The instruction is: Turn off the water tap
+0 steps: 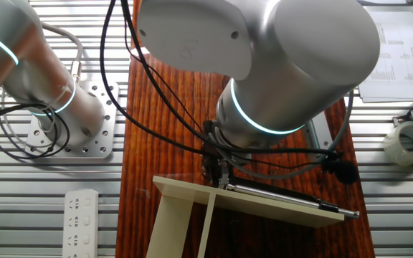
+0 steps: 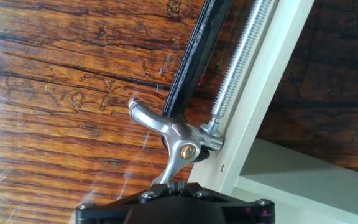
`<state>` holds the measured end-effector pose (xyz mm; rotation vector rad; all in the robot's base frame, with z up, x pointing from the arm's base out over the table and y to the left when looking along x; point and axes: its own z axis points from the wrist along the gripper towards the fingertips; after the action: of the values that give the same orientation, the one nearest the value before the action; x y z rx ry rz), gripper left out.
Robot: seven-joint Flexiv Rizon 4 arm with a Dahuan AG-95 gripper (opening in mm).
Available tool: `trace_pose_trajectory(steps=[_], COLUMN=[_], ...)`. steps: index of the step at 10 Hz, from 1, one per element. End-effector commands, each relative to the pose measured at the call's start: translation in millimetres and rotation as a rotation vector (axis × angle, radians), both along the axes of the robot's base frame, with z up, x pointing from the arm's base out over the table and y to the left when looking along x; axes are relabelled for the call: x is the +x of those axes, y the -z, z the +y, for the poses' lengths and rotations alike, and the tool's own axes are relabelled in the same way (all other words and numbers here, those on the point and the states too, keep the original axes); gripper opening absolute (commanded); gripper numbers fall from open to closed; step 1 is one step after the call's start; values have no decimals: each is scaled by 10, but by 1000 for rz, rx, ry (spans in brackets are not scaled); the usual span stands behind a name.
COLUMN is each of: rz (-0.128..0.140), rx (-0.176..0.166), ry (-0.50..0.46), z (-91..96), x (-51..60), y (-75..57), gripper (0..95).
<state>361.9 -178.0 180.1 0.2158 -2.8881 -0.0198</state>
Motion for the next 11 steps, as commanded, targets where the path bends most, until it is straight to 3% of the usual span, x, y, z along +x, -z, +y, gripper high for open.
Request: trace_pose_trajectory(steps=[1,11], rz=[-3,-15], rx=[1,20], ry=[-2,7], z=[3,30], x=[0,17], y=[0,8], gripper=[0,0])
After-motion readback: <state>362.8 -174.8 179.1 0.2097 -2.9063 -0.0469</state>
